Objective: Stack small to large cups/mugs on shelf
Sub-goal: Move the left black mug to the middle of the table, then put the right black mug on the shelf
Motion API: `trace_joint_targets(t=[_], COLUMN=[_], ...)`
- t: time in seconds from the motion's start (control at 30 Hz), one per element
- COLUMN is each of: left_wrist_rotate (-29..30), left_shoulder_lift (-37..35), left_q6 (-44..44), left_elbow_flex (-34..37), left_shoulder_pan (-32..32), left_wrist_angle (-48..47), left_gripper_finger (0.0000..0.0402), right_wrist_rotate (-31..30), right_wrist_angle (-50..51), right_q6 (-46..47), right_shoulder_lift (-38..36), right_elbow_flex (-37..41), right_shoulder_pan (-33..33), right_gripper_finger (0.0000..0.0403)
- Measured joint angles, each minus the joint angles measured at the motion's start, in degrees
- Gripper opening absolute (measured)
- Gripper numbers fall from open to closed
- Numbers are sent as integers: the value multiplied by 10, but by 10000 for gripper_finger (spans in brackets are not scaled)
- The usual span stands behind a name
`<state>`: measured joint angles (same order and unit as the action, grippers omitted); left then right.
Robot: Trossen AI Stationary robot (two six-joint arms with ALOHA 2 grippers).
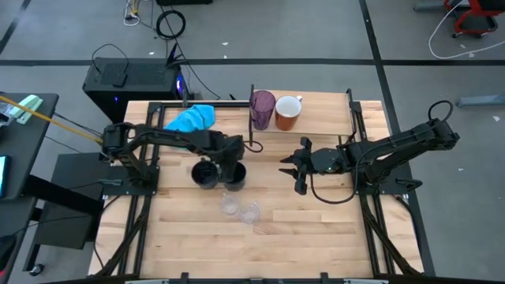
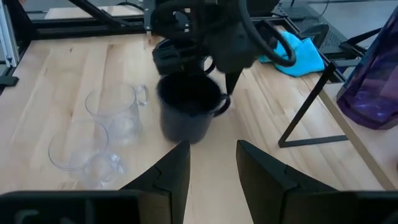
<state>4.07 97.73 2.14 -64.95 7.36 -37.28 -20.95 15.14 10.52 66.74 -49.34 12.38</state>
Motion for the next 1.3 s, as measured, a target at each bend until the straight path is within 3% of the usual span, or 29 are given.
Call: trace_joint_targets(t=[0.2,0.5,0.63,0.83,1.13,1.3], left_wrist_rotate=[-5,-40,-40,-40,-39,-39], left_shoulder_lift=[0,-1,-12,-40,-86,-127], left_q6=[105,154,152,134,120,113], left_elbow_flex=[-1,0,0,0,0,15], left_shoulder_pan=[-14,-18,-18,-18,-29,-28], left_wrist_angle=[82,146,139,78,30,14], left_gripper_finger=[201,184,176,164,135,120], right_wrist_rotate=[0,0,0,5,135,191], right_wrist_angle=[1,2,-7,-115,-236,-283], right_q6=[0,-2,-8,-17,-16,-30], right_shoulder_lift=[0,0,3,50,174,238], right_elbow_flex=[0,0,3,57,69,59], right_shoulder_pan=[0,0,0,-21,-102,-130], right_gripper_finger=[137,137,137,137,139,161])
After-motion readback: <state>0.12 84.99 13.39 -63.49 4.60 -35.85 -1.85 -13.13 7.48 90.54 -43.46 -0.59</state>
